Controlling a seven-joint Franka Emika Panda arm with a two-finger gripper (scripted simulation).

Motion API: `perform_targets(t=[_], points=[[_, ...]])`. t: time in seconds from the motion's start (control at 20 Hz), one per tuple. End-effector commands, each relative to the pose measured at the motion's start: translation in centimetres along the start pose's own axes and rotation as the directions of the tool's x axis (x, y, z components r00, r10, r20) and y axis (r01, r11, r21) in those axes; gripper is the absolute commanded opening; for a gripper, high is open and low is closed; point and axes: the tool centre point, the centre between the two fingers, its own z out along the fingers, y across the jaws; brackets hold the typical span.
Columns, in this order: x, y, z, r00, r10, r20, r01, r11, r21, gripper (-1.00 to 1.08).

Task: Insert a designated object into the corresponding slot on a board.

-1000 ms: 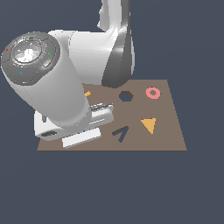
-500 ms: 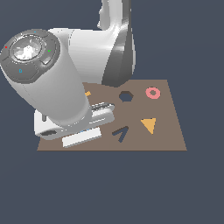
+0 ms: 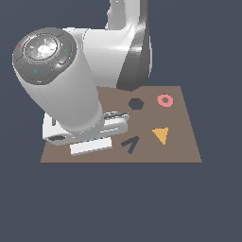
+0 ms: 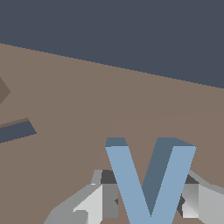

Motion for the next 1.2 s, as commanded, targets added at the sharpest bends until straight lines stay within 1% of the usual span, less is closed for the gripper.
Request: perform_targets(t=[0.0, 0.15, 0.3, 0.45, 0.55, 0.65, 0.8, 1.15], points=[[-0.1, -0.6, 0.0, 0.999, 0.045, 0.0, -0.045, 0.999, 0.0, -1.0], [-0.2, -1.3, -0.1, 0.994, 0.112, 0.0, -0.112, 0.994, 0.0, -1.0], [-0.3, -2.3, -0.1, 0.982, 0.188, 0.0, -0.188, 0.982, 0.0, -1.0], [-0.3, -3.4, -0.2, 0.962, 0.274, 0.0, -0.274, 0.962, 0.0, -1.0], [-0.3, -4.2, -0.2, 0.942, 0.336, 0.0, -0.336, 0.942, 0.0, -1.0], [-0.1, -5.0, -0.3, 0.917, 0.399, 0.0, -0.399, 0.917, 0.001, -1.0], [0.2, -6.2, -0.4, 0.872, 0.49, 0.0, -0.49, 0.872, 0.001, -1.0], [1.2, -8.6, -0.5, 0.749, 0.662, 0.0, -0.662, 0.749, 0.001, -1.0]])
